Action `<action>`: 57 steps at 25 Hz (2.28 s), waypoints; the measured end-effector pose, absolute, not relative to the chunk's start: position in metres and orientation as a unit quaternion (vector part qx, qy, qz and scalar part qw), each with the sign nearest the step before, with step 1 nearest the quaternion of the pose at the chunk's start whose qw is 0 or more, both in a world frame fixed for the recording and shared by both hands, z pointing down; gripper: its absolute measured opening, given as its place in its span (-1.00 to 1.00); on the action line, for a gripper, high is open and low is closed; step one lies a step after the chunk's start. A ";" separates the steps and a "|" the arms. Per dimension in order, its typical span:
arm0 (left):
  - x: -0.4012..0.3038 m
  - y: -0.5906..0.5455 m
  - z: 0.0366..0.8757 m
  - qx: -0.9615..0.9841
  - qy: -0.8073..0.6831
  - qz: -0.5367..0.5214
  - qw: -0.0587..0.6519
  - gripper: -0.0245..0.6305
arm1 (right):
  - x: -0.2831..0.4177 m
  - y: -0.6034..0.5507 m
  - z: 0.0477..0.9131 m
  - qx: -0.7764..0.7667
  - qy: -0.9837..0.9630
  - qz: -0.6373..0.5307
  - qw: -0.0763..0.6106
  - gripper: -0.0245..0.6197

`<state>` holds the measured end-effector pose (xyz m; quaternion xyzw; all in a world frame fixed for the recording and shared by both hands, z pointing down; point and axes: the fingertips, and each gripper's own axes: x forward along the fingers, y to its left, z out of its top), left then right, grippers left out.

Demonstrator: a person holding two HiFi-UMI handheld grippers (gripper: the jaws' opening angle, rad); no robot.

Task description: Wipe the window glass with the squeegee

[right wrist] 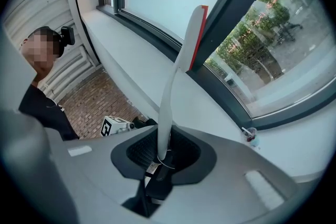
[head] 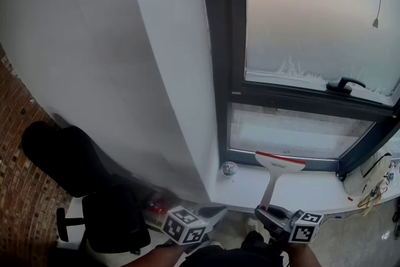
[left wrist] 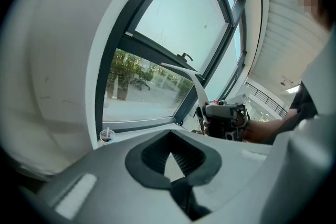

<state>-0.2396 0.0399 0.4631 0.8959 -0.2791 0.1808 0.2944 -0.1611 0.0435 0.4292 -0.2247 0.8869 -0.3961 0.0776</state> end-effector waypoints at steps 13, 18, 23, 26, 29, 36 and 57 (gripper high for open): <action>-0.243 0.046 0.466 0.890 -0.295 0.177 0.300 -0.92 | -0.165 0.034 0.443 -0.207 0.889 -0.403 0.064 -0.65; -0.242 0.044 0.470 0.883 -0.309 0.179 0.305 -0.92 | -0.169 0.015 0.453 -0.193 0.891 -0.406 0.059 -0.65; -0.244 0.039 0.472 0.875 -0.328 0.185 0.305 -0.92 | -0.175 -0.005 0.457 -0.173 0.894 -0.409 0.061 -0.65; -0.244 0.034 0.473 0.869 -0.339 0.187 0.308 -0.92 | -0.178 -0.021 0.460 -0.163 0.897 -0.407 0.061 -0.65; -0.242 0.028 0.475 0.864 -0.347 0.188 0.312 -0.92 | -0.180 -0.040 0.465 -0.155 0.898 -0.407 0.065 -0.66; -0.235 0.013 0.477 0.856 -0.358 0.178 0.328 -0.92 | -0.175 -0.092 0.485 -0.153 0.893 -0.417 0.073 -0.66; -0.200 -0.033 0.492 0.823 -0.390 0.205 0.358 -0.92 | -0.157 -0.216 0.527 -0.143 0.911 -0.380 0.076 -0.66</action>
